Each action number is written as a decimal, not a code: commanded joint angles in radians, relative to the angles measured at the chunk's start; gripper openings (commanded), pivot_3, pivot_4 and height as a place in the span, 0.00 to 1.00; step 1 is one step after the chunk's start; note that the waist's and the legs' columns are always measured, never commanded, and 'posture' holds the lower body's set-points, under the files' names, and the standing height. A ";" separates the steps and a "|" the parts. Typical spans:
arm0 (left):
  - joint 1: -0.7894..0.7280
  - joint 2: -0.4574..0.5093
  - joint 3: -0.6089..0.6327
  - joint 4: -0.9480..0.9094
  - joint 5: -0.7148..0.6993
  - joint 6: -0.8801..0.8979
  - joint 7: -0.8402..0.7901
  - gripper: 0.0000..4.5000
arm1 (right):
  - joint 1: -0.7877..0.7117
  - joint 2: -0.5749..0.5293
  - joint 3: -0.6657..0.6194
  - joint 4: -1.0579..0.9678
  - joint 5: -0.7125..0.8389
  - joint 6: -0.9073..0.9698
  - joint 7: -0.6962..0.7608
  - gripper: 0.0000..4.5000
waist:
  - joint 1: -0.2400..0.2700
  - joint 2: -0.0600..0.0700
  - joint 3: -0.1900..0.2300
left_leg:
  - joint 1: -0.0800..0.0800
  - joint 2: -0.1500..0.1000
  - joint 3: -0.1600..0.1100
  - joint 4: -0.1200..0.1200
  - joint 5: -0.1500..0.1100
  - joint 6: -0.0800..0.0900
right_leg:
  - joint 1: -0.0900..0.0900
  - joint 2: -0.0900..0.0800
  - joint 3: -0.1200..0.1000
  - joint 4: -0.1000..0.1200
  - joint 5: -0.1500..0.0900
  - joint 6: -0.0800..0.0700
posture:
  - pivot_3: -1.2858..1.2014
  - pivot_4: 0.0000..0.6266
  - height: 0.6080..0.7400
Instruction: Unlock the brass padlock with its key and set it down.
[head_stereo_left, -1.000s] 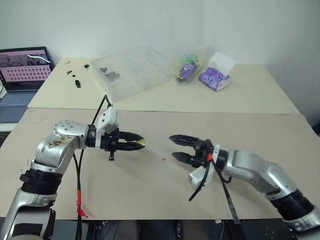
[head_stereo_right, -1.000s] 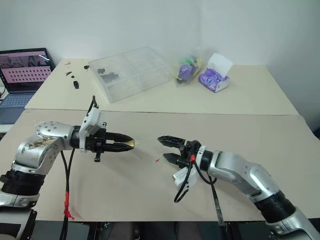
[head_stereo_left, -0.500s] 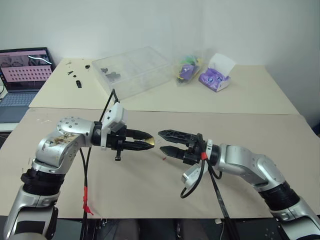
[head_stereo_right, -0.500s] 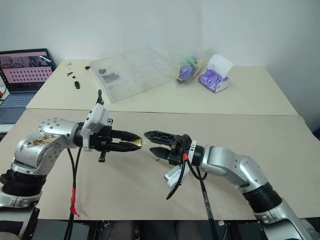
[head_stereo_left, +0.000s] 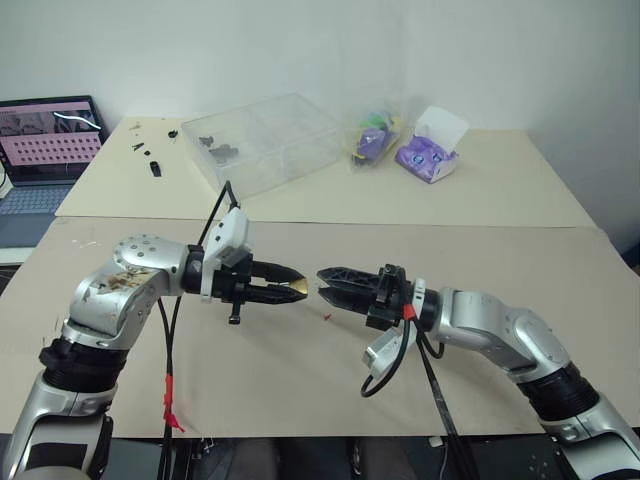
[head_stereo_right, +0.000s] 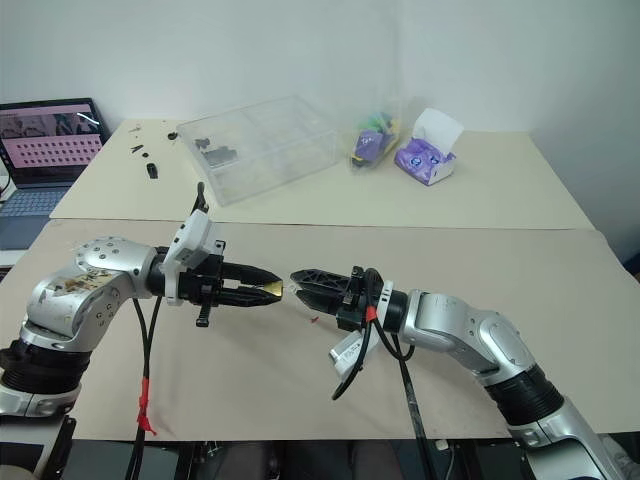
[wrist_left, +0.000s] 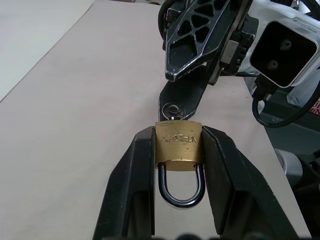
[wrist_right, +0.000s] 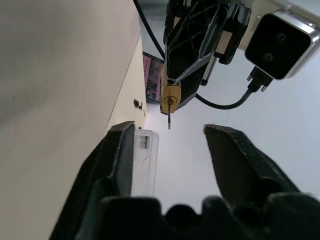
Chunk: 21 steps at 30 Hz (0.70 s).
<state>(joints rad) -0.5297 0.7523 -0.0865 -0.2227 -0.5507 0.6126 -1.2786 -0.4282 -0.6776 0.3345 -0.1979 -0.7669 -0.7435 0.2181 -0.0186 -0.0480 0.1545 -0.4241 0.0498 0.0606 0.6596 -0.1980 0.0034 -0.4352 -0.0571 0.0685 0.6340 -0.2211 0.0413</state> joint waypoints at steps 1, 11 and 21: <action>-0.012 0.009 0.006 -0.013 0.002 -0.020 -0.004 0.19 | -0.018 0.011 -0.025 -0.040 0.008 -0.007 0.005 0.24 | 0.000 0.000 0.000 | 0.000 0.000 0.000 0.000 0.000 0.000 | 0.000 0.000 0.000 0.000 0.000 0.000 | 0.52 0.24 1.00; -0.016 0.002 0.005 -0.006 0.011 -0.026 0.007 0.19 | -0.019 0.028 -0.018 -0.058 0.013 -0.013 0.039 0.02 | 0.000 0.000 0.000 | 0.000 0.000 0.000 0.001 0.000 0.000 | 0.000 0.000 0.000 0.003 0.000 0.000 | 0.52 0.24 1.00; -0.008 -0.001 0.010 -0.011 0.017 -0.029 0.018 0.19 | -0.020 0.032 0.025 -0.063 0.301 0.098 0.280 0.02 | -0.001 0.000 0.000 | 0.003 0.000 0.000 0.001 0.000 0.000 | 0.000 0.000 0.000 0.008 -0.001 -0.001 | 0.52 0.24 1.00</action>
<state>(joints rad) -0.5299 0.7518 -0.0976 -0.2196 -0.5315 0.6098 -1.2720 -0.4281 -0.6529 0.3492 -0.2083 -0.5448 -0.6688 0.4566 -0.0192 -0.0480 0.1545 -0.4214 0.0496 0.0602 0.6609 -0.1978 0.0036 -0.4351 -0.0569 0.0687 0.6422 -0.2224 0.0402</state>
